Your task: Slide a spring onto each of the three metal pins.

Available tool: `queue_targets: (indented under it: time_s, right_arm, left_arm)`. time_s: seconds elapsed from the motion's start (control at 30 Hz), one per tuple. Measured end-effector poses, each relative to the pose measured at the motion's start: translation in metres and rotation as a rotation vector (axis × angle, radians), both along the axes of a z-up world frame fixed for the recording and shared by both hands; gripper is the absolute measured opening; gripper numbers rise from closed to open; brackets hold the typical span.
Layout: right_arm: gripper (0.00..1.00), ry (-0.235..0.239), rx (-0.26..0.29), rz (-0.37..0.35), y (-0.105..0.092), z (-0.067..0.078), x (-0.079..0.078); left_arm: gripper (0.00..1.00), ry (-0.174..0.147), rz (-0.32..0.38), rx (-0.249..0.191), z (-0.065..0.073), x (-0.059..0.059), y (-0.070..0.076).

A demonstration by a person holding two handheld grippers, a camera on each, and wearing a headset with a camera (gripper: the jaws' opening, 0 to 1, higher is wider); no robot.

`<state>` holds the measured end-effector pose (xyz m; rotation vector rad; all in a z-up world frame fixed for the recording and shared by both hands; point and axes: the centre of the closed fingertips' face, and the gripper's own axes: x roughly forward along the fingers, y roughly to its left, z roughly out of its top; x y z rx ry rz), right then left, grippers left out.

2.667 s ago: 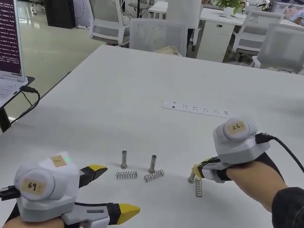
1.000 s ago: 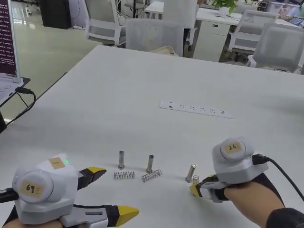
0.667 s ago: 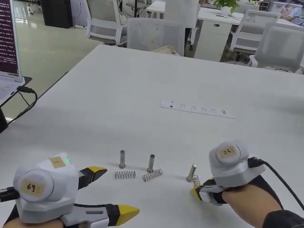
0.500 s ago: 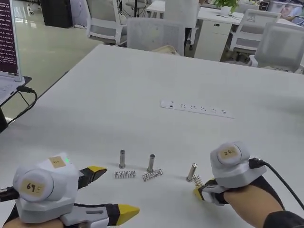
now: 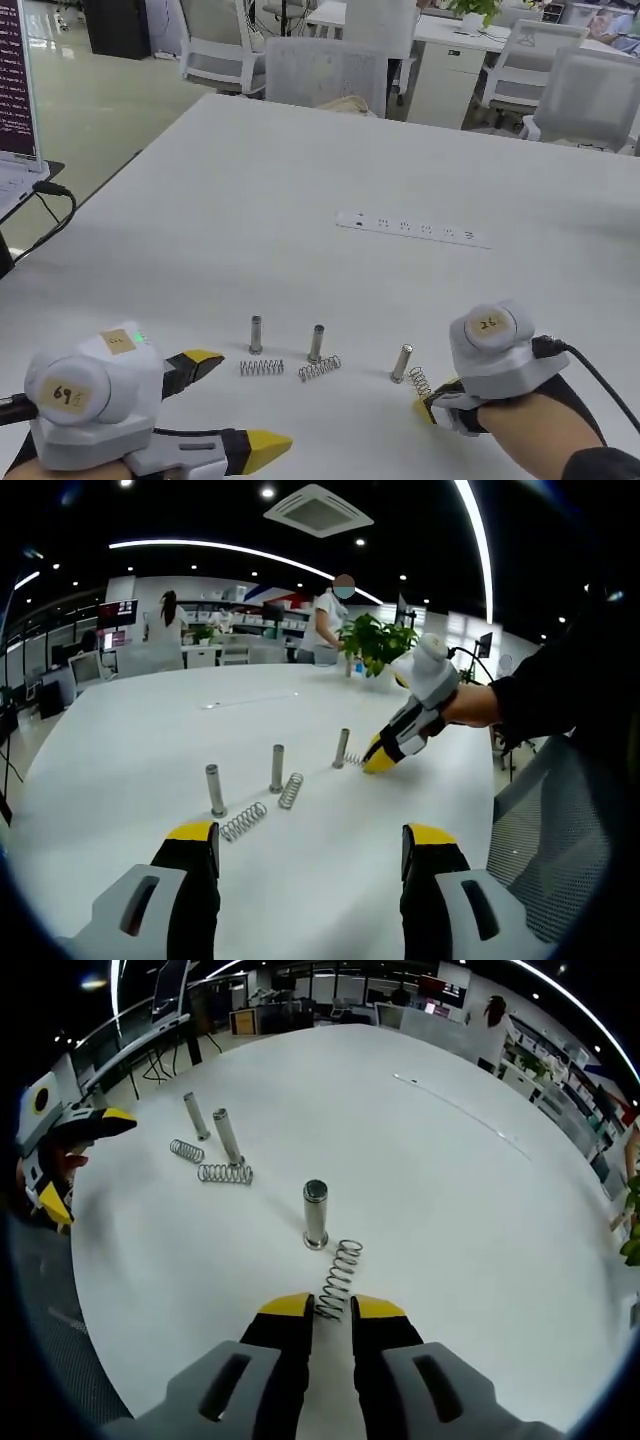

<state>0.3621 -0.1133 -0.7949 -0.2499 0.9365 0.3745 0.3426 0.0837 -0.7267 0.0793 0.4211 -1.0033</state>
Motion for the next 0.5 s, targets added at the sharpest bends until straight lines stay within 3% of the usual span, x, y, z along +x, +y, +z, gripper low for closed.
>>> queue_targets:
  time_s: [0.5]
  right_arm:
    - [0.08, -0.002, -0.011, 0.018, -0.0058, 0.0020, -0.0098]
  left_arm:
    - [0.69, -0.003, -0.013, 0.007, 0.0007, -0.0021, -0.0003]
